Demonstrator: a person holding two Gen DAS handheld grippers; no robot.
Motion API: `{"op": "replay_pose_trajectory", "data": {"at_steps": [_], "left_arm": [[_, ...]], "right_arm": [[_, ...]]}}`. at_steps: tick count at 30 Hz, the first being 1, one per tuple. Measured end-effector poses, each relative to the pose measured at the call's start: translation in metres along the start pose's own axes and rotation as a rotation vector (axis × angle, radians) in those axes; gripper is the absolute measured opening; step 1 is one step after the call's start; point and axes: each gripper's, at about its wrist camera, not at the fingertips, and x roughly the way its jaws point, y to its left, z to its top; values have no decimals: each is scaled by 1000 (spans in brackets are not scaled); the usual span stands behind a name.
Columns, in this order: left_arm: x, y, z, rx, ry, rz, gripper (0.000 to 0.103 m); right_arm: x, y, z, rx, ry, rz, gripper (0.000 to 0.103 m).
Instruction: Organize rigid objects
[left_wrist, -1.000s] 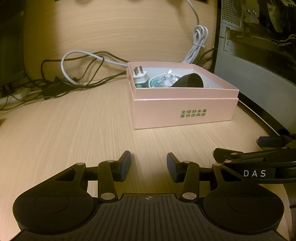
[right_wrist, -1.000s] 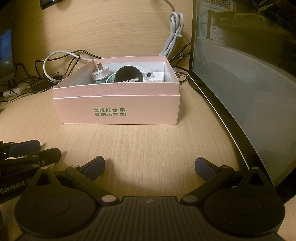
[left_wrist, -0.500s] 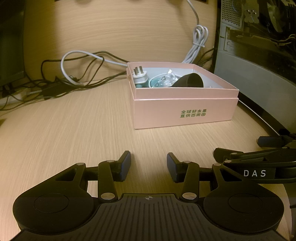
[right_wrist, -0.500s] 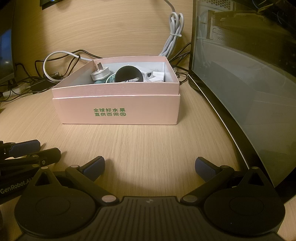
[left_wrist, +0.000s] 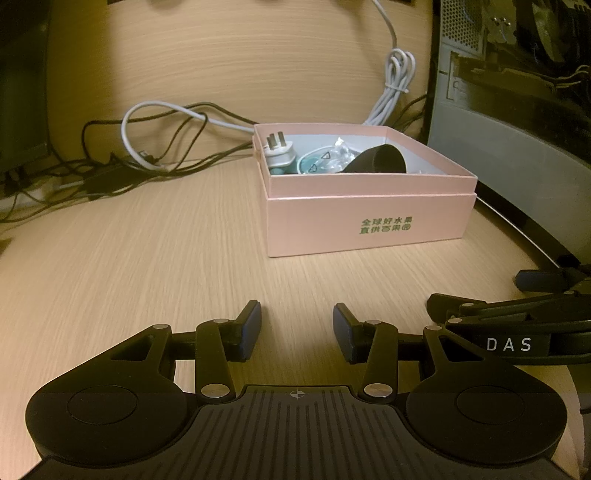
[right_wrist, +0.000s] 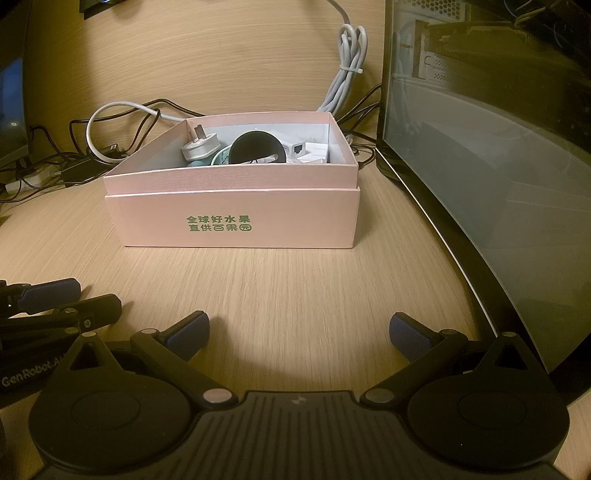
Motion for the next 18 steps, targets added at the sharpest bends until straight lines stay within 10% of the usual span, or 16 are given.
{"op": "replay_pose_trajectory", "data": {"at_steps": [18], "left_arm": [[0,-2,0,8,1,7,47]], "right_arm": [[0,0,0,1,-1,-1,103]]}}
